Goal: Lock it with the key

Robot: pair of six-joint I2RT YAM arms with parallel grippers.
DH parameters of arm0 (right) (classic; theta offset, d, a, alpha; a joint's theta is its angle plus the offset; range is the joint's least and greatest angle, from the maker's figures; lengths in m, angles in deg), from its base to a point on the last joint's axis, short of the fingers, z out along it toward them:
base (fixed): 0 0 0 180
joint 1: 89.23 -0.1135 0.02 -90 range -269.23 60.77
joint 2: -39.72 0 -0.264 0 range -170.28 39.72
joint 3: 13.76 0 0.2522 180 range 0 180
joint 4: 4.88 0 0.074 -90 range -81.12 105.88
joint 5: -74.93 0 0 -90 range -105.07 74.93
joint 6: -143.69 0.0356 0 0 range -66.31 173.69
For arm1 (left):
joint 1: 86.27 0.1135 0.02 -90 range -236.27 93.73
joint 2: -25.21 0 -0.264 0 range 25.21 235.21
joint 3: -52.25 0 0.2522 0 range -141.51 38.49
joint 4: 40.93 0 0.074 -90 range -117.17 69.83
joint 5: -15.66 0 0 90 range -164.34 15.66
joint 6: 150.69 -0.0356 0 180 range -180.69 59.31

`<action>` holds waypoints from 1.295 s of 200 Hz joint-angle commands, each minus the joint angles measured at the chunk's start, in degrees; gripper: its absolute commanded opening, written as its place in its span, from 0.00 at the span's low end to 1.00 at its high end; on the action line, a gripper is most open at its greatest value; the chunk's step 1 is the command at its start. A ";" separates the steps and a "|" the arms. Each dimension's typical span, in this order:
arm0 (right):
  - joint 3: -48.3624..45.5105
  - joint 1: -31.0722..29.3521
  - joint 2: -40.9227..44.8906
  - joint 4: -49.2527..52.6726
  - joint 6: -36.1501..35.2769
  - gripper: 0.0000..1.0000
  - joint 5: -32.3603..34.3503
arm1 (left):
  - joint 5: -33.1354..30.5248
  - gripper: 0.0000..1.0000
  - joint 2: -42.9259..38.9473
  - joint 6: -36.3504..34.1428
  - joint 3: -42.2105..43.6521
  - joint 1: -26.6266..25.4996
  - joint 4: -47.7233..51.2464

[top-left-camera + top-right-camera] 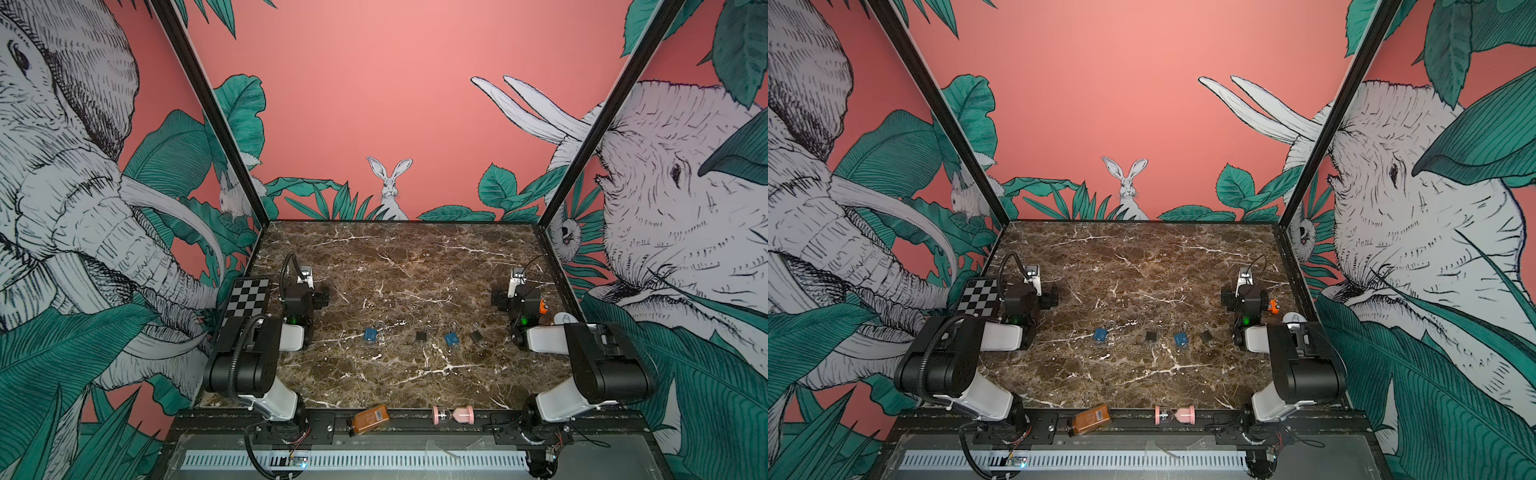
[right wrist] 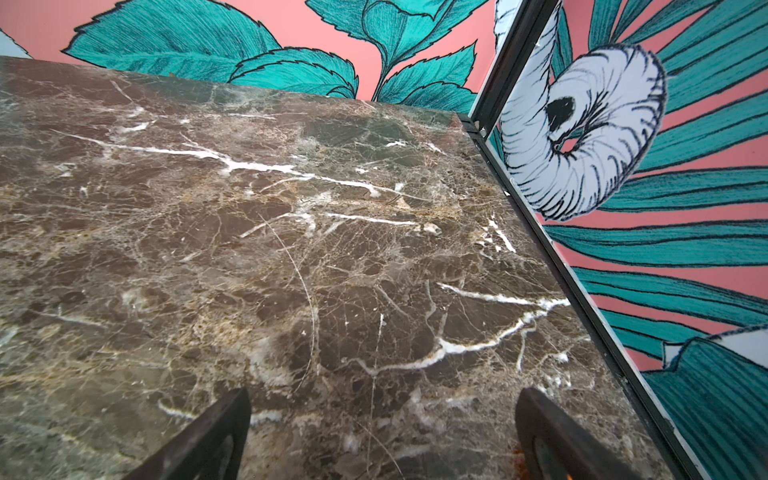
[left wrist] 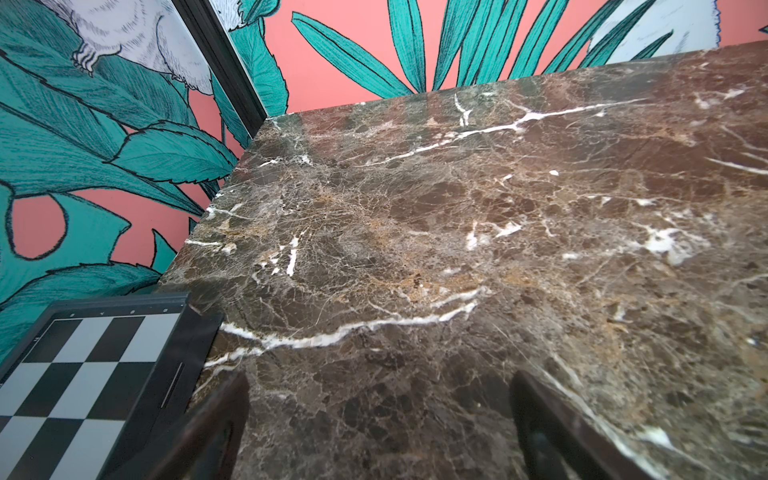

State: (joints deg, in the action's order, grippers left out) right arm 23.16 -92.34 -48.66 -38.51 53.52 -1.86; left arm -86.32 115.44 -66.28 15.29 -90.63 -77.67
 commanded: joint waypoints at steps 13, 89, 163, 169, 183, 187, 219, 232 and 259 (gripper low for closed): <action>-0.28 0.03 0.74 -1.74 0.77 0.98 -0.01 | 0.21 0.98 -1.38 0.48 0.44 0.16 -0.76; 19.93 -6.43 16.47 47.57 13.92 0.98 4.59 | -17.09 0.98 -26.61 17.69 -13.35 -2.58 41.66; 22.84 -17.87 24.73 79.83 23.76 0.98 -2.45 | 14.90 0.98 -23.88 27.49 -26.20 -11.11 66.77; 22.01 -18.86 25.80 80.33 24.97 0.98 -2.36 | 15.09 0.98 -23.06 27.19 -26.97 -12.32 67.95; 19.49 -20.96 27.93 80.06 27.95 0.95 -1.84 | 16.17 0.98 -21.18 27.27 -28.81 -14.78 69.70; 18.56 -21.33 28.26 79.47 28.53 0.92 -1.87 | 16.91 0.97 -20.53 27.28 -29.12 -15.32 69.84; 10.03 -23.34 30.39 70.52 27.26 0.84 -3.05 | 19.76 0.94 -14.04 25.23 -34.90 -19.82 75.19; 9.39 -23.60 31.22 70.54 27.85 0.86 -2.35 | 19.78 0.94 -12.82 23.85 -36.50 -21.81 75.97; 12.19 -23.58 31.59 75.77 27.64 0.87 -1.19 | 24.59 0.94 -13.03 24.91 -35.55 -23.25 71.64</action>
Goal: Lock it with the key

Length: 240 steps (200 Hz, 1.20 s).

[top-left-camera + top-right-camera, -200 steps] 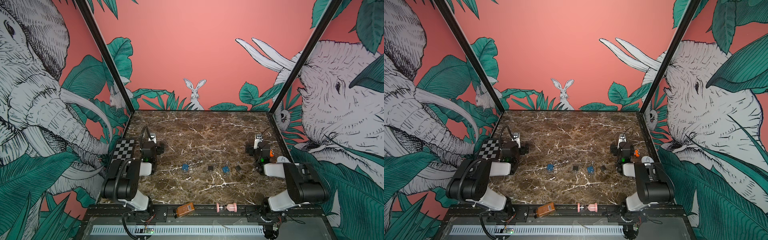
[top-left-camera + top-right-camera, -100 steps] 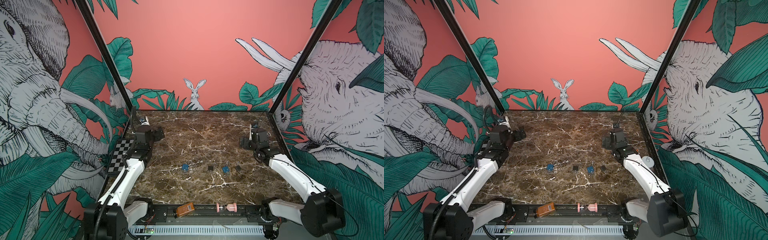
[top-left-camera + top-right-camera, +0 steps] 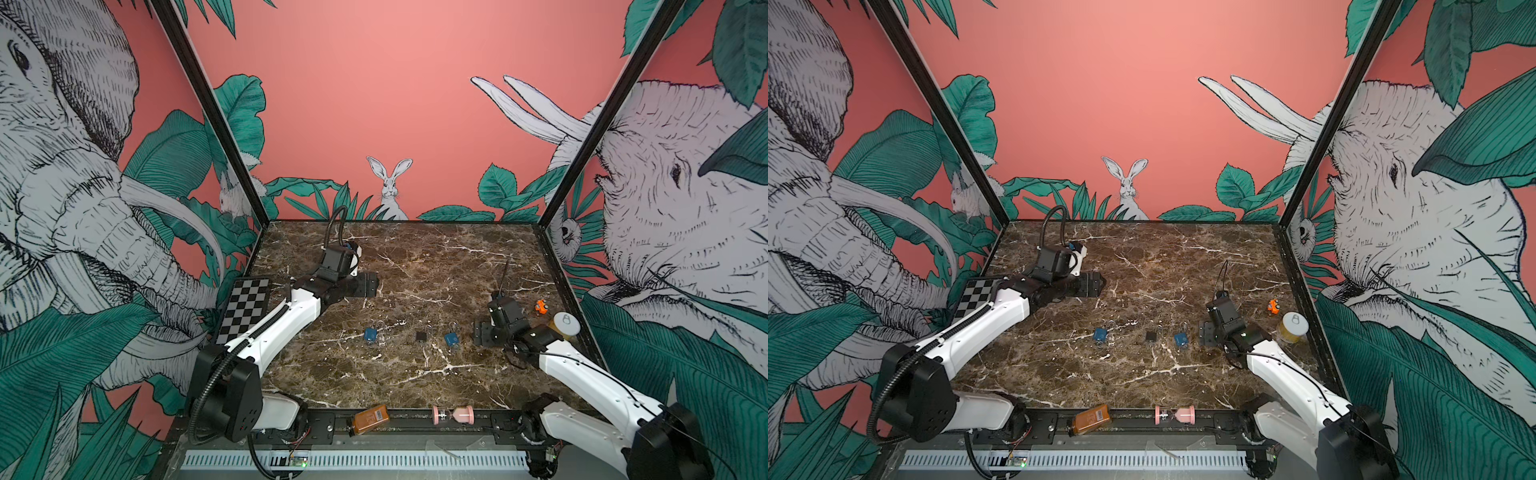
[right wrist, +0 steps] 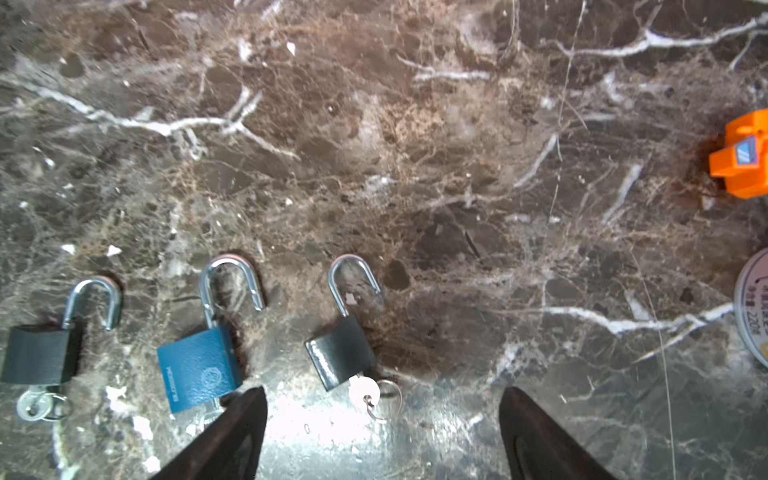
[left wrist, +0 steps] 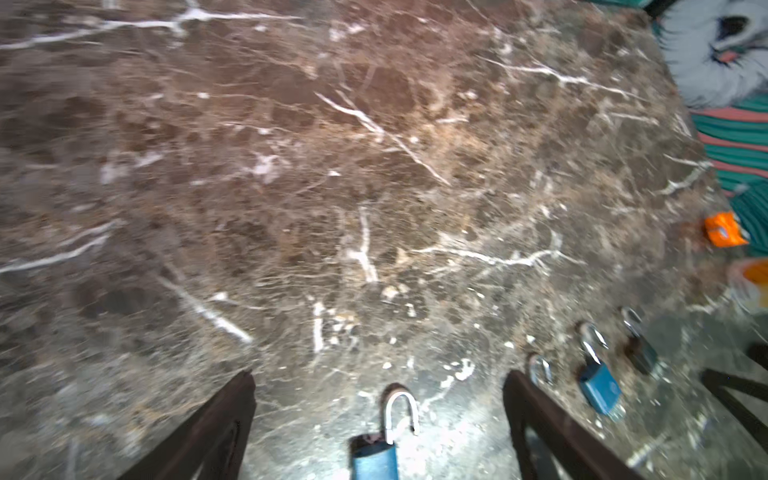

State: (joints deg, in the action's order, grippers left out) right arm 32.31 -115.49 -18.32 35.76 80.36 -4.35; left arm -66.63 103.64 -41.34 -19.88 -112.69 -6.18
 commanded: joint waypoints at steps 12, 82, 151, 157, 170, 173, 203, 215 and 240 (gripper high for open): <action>4.42 -0.41 0.22 3.61 -0.43 0.88 -0.76 | 5.65 0.94 -1.54 0.43 0.32 -1.87 -1.29; 4.72 -0.43 -5.27 5.04 3.30 0.75 -10.39 | 6.32 0.91 1.43 2.02 -1.01 -6.34 -4.37; 3.84 -0.32 -12.53 1.23 2.72 0.63 -8.64 | 9.22 0.89 5.29 3.60 -1.13 -7.76 -8.21; 3.66 -0.22 -13.08 0.11 2.78 0.63 -8.49 | 9.45 0.89 5.50 3.67 -1.30 -7.77 -8.20; 4.14 -0.24 -14.55 -1.07 2.94 0.62 -7.74 | 9.96 0.89 5.66 3.63 -1.40 -7.87 -8.29; 4.29 -0.20 -14.84 -1.12 2.96 0.62 -7.61 | 10.03 0.89 5.60 3.67 -1.35 -7.86 -8.41; 4.99 0.11 -17.73 -3.61 3.18 0.61 -6.07 | 10.75 0.89 5.25 3.53 -0.97 -7.87 -8.69; 5.14 0.32 -19.08 -4.27 3.26 0.59 -6.09 | 10.68 0.89 5.07 3.37 -0.91 -7.91 -8.67; 4.87 0.52 -20.73 -5.65 3.60 0.55 -5.82 | 10.92 0.89 4.83 3.32 -0.62 -7.87 -9.04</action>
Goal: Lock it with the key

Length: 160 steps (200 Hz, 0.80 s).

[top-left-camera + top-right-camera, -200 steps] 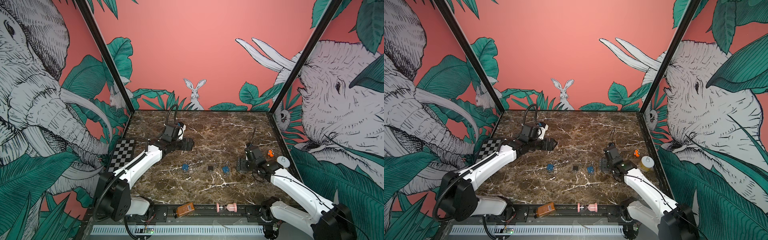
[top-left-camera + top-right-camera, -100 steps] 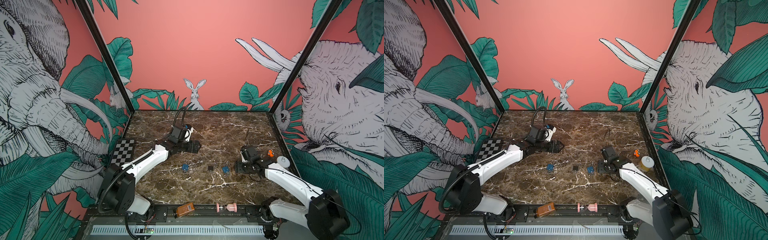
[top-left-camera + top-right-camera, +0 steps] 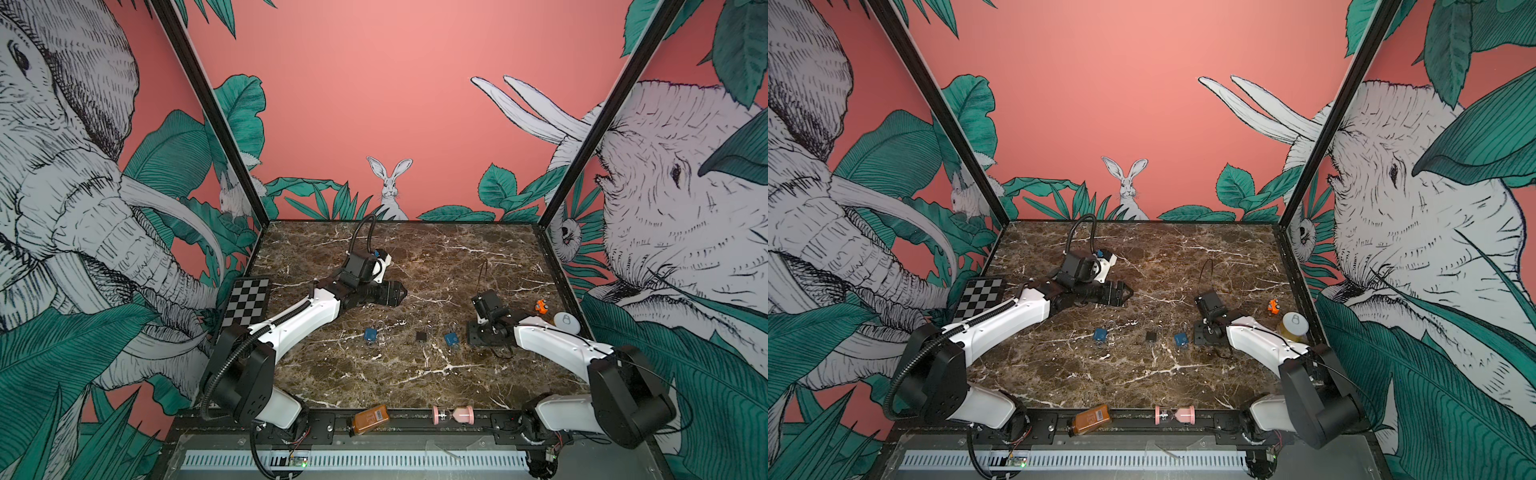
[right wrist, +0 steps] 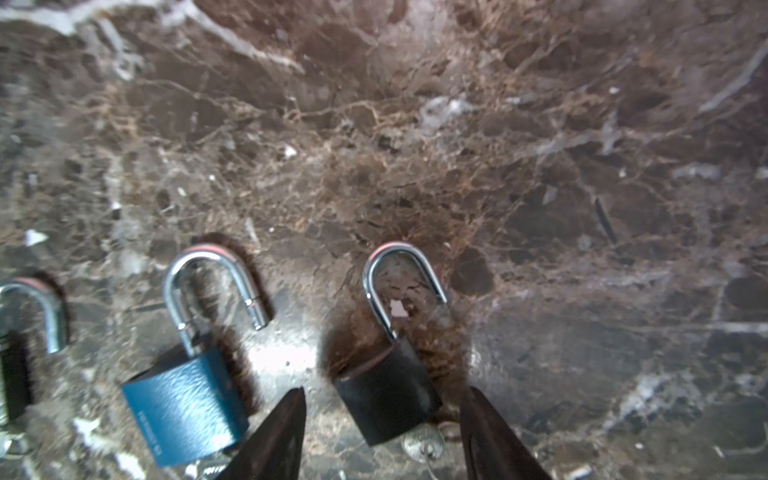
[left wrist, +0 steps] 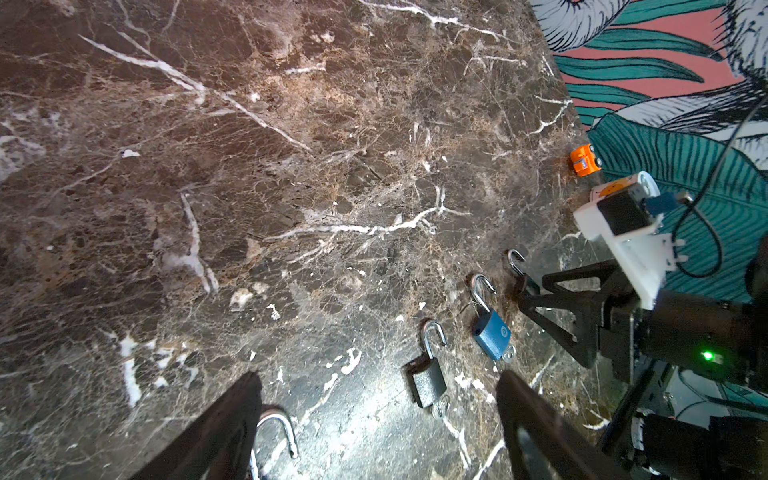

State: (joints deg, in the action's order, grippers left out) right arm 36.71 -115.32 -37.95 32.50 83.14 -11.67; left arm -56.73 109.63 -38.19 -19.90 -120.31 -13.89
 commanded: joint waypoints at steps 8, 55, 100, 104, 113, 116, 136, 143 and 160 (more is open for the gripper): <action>0.40 0.34 -1.41 -2.68 0.91 0.54 0.90 | 1.03 0.89 -1.19 0.17 -0.44 -0.24 -1.50; -0.91 0.34 -0.42 -3.11 2.66 0.46 -1.72 | 1.98 0.89 -0.48 0.34 0.04 -0.25 -2.65; -2.07 -0.33 0.86 -2.44 3.80 0.44 -2.65 | 2.81 0.89 0.73 0.53 -0.19 -0.24 -3.01; -2.08 -0.43 0.99 -2.47 3.77 0.43 -2.73 | 2.79 0.89 0.83 0.53 -0.15 -0.25 -3.16; -1.75 -0.73 0.98 -1.82 3.88 0.44 -2.87 | 2.78 0.89 0.98 0.60 -0.14 -0.23 -3.42; -1.65 -0.80 0.95 -1.51 3.89 0.44 -2.85 | 2.80 0.89 1.00 0.58 -0.14 -0.24 -3.42; -0.67 -1.45 0.93 0.11 3.75 0.46 -1.51 | 2.96 0.89 1.31 0.85 0.02 -0.32 -4.12; -0.27 -1.51 0.84 0.67 3.47 0.46 -0.96 | 3.05 0.89 1.42 0.88 0.05 -0.45 -4.39; 1.02 -1.56 0.34 2.75 2.71 0.47 1.44 | 3.21 0.89 1.79 0.87 -0.03 -0.37 -4.57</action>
State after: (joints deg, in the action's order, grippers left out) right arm 35.51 -116.50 -37.77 31.67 86.42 -13.59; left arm -54.39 111.38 -37.78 -19.88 -120.34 -16.80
